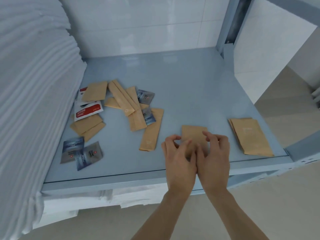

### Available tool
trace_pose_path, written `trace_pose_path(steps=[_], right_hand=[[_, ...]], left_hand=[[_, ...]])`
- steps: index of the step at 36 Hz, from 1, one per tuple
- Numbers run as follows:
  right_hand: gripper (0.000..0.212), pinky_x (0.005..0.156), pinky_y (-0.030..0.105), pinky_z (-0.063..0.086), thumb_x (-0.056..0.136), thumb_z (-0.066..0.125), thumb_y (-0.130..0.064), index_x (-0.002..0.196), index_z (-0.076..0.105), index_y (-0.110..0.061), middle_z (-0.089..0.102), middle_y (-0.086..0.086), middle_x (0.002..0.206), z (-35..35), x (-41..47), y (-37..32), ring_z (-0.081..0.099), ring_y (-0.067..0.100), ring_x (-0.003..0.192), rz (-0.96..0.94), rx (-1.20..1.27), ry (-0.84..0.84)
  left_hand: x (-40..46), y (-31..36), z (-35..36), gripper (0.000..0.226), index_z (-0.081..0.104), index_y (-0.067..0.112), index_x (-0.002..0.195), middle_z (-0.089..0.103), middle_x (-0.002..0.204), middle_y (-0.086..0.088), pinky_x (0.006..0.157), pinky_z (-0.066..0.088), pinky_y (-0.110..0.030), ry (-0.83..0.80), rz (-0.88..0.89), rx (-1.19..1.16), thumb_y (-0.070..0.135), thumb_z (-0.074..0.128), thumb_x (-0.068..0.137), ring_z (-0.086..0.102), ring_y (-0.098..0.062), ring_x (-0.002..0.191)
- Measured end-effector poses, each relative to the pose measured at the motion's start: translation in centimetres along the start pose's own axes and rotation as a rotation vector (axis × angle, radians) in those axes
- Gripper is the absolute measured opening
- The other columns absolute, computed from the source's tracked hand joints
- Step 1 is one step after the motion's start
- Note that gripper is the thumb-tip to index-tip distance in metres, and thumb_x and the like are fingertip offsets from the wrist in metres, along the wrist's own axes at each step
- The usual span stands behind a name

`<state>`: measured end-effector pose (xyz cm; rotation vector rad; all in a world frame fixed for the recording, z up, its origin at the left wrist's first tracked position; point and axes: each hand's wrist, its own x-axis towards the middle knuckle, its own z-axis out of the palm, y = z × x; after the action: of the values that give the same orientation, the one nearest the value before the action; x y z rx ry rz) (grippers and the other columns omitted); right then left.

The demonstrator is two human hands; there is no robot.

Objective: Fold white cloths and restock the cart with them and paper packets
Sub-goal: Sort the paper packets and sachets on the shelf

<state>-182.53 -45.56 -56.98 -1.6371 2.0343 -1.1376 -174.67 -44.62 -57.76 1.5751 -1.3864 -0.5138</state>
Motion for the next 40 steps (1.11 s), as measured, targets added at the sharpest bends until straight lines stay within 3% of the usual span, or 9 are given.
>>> trace_pose_path(steps=[4,8,13,19,24,29,32,37,40], right_hand=[[0.03,0.052,0.028,0.039,0.085,0.066,-0.003,0.11,0.068,-0.018,0.052,-0.004,0.114,-0.1,0.1,-0.4,0.049,0.019,0.103,-0.078,-0.174,-0.091],[0.034,0.048,0.028,0.041,0.08,0.067,0.01,0.102,0.074,-0.015,0.059,0.001,0.107,-0.3,0.0,-0.2,0.051,0.026,0.101,-0.145,-0.201,-0.098],[0.032,0.051,0.024,0.034,0.081,0.065,0.007,0.101,0.075,-0.015,0.059,-0.001,0.108,0.1,-0.1,-0.6,0.047,0.022,0.102,-0.082,-0.172,-0.067],[0.021,0.05,0.017,0.028,0.086,0.058,-0.003,0.096,0.067,-0.018,0.05,-0.004,0.11,1.2,-0.1,-2.9,0.046,0.015,0.097,-0.065,-0.05,0.054],[0.027,0.068,0.036,0.051,0.089,0.056,-0.003,0.108,0.064,-0.021,0.046,-0.009,0.109,3.2,0.1,-5.6,0.053,0.008,0.079,-0.138,0.081,-0.129],[0.033,0.076,0.027,0.049,0.094,0.056,-0.01,0.127,0.058,-0.018,0.048,-0.009,0.112,4.9,-0.1,-7.1,0.054,0.002,0.078,-0.12,0.118,-0.254],[0.039,0.08,0.025,0.051,0.098,0.057,-0.021,0.137,0.052,-0.017,0.057,-0.012,0.115,5.5,-0.4,-7.3,0.059,0.002,0.078,0.02,0.199,-0.31],[0.046,0.051,0.016,0.047,0.097,0.061,-0.018,0.14,0.048,-0.021,0.071,0.003,0.096,5.4,-0.6,-7.8,0.064,0.006,0.057,0.351,0.622,-0.39],[0.044,0.052,0.019,0.046,0.094,0.063,-0.009,0.135,0.052,-0.019,0.07,0.008,0.086,5.5,-0.6,-7.7,0.059,0.007,0.052,0.414,0.669,-0.328]], left_hand=[[0.5,0.2,-0.8,0.017,0.074,0.015,0.102,0.042,0.106,0.013,0.088,0.033,-0.004,0.064,-0.043,0.015,0.008,0.072,0.087,0.04,0.001,0.101],[1.8,-1.0,-4.0,0.027,0.071,0.013,0.103,0.054,0.109,-0.006,0.09,0.039,-0.033,0.203,0.084,0.294,0.01,0.08,0.078,0.045,-0.02,0.102],[3.7,-3.6,-6.7,0.048,0.063,0.009,0.121,0.052,0.124,-0.015,0.098,0.037,-0.046,0.059,-0.044,0.566,0.034,0.078,0.082,0.048,-0.035,0.112],[3.0,-4.5,-6.8,0.033,0.066,0.006,0.108,0.06,0.104,-0.01,0.086,0.048,-0.044,0.133,0.026,0.477,0.021,0.079,0.081,0.051,-0.03,0.097],[3.0,-4.2,-7.2,0.03,0.065,0.007,0.107,0.062,0.099,-0.003,0.085,0.044,-0.025,0.181,-0.023,0.308,0.02,0.077,0.083,0.051,-0.02,0.095],[2.9,-4.3,-8.0,0.007,0.069,0.006,0.092,0.061,0.078,0.001,0.068,0.039,-0.013,0.288,-0.061,0.148,0.0,0.068,0.089,0.053,-0.014,0.072],[2.9,-4.4,-8.4,0.009,0.071,0.008,0.096,0.062,0.075,0.002,0.061,0.042,-0.012,0.282,-0.093,0.048,0.007,0.062,0.095,0.054,-0.01,0.065],[2.9,-4.4,-9.0,0.017,0.069,0.017,0.101,0.065,0.067,0.011,0.056,0.045,-0.01,0.203,-0.187,-0.201,0.008,0.054,0.099,0.062,-0.006,0.06],[3.3,-4.5,-9.6,0.025,0.068,0.02,0.103,0.058,0.056,-0.001,0.05,0.045,-0.02,0.134,-0.292,-0.38,0.002,0.052,0.098,0.057,-0.015,0.051]])
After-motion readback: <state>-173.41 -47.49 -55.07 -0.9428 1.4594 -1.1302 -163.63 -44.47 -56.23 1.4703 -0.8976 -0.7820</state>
